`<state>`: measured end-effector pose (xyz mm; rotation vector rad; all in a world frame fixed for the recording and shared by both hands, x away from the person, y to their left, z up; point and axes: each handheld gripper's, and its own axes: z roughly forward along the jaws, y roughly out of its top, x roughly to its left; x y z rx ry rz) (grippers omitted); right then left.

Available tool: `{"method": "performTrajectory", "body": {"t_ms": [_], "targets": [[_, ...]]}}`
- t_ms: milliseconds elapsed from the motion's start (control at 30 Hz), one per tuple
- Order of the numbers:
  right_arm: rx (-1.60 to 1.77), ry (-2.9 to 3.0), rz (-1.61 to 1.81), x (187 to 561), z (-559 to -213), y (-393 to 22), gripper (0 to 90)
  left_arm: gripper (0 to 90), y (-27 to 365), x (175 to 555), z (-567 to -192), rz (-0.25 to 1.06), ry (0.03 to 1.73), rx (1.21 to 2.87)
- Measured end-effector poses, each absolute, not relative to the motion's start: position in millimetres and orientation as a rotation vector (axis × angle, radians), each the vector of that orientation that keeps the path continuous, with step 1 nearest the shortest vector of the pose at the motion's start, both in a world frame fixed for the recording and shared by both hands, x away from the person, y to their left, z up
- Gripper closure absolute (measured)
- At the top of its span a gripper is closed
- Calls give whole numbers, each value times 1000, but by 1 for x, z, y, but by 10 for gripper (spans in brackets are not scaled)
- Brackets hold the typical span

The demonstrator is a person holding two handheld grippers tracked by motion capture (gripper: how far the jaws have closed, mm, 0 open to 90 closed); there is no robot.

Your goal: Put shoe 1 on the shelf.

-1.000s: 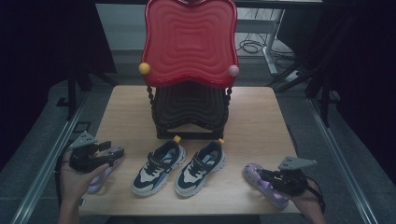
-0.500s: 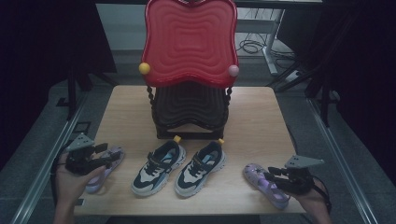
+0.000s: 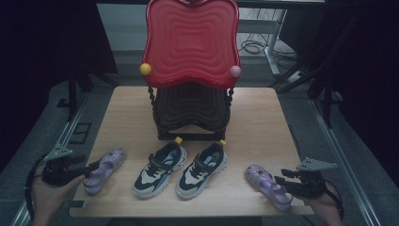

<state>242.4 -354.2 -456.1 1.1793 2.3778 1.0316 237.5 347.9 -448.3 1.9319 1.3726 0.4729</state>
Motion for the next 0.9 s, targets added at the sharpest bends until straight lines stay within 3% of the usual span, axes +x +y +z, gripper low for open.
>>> {"method": "performTrajectory", "body": {"t_ms": [900], "targets": [[1179,2422,1008,240,-459,-359,557,502,365,249,-484,438,1473,2054]]}}
